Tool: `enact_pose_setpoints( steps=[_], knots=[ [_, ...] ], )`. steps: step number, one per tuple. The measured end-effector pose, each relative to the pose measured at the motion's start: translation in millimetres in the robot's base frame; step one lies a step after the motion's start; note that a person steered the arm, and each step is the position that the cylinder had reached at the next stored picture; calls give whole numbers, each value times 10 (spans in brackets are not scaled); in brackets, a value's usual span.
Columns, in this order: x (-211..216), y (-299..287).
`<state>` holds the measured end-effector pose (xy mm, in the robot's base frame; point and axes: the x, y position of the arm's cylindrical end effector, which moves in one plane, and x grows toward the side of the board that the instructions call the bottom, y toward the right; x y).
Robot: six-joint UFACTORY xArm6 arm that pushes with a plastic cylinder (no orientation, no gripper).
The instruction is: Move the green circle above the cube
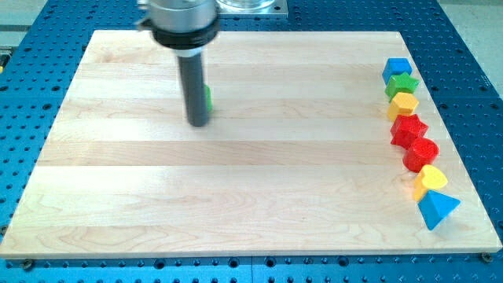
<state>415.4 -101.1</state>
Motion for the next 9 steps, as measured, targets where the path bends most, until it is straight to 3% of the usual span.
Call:
enact_pose_setpoints(
  steps=[1,3,4,6,7,8,9],
  knots=[
    [-380,15],
    [-734,1562],
    [-458,1634],
    [-1145,2520],
    [-1324,2268],
    [-1591,2546],
    [-1591,2965]
  ],
)
